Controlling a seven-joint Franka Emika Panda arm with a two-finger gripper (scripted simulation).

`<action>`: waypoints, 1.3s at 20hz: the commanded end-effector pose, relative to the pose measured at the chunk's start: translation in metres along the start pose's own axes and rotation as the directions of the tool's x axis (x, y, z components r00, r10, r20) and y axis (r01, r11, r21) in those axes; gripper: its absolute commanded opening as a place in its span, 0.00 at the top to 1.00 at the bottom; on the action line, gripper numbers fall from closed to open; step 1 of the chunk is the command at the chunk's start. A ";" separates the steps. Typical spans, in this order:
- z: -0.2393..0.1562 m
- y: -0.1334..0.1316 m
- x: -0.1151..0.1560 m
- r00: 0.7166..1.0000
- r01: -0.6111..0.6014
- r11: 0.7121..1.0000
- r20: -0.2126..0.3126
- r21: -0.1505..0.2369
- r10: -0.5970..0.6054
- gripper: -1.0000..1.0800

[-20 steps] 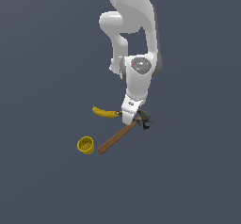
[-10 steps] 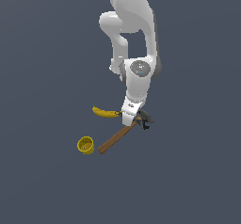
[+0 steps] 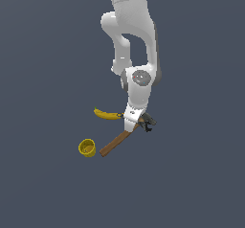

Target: Pick up a designated object from a clutter of objects.

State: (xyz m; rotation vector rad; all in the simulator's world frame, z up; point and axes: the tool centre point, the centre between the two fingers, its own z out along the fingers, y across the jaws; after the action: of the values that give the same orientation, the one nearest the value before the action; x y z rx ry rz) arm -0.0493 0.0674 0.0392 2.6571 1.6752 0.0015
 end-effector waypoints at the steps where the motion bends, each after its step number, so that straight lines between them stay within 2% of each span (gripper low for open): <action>1: 0.003 0.000 0.000 1.000 0.001 1.000 0.000 0.001 -0.001 0.04; 2: 0.003 0.000 0.000 1.000 0.001 1.000 0.000 0.001 -0.001 1.00; 16: -0.003 0.003 -0.002 1.000 -0.002 1.000 -0.002 -0.005 0.002 1.00; 26: -0.043 0.014 -0.028 1.000 -0.001 1.000 -0.002 -0.005 0.001 1.00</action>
State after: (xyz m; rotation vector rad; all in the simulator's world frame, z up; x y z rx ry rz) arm -0.0489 0.0419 0.0729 2.6556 1.6728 0.0063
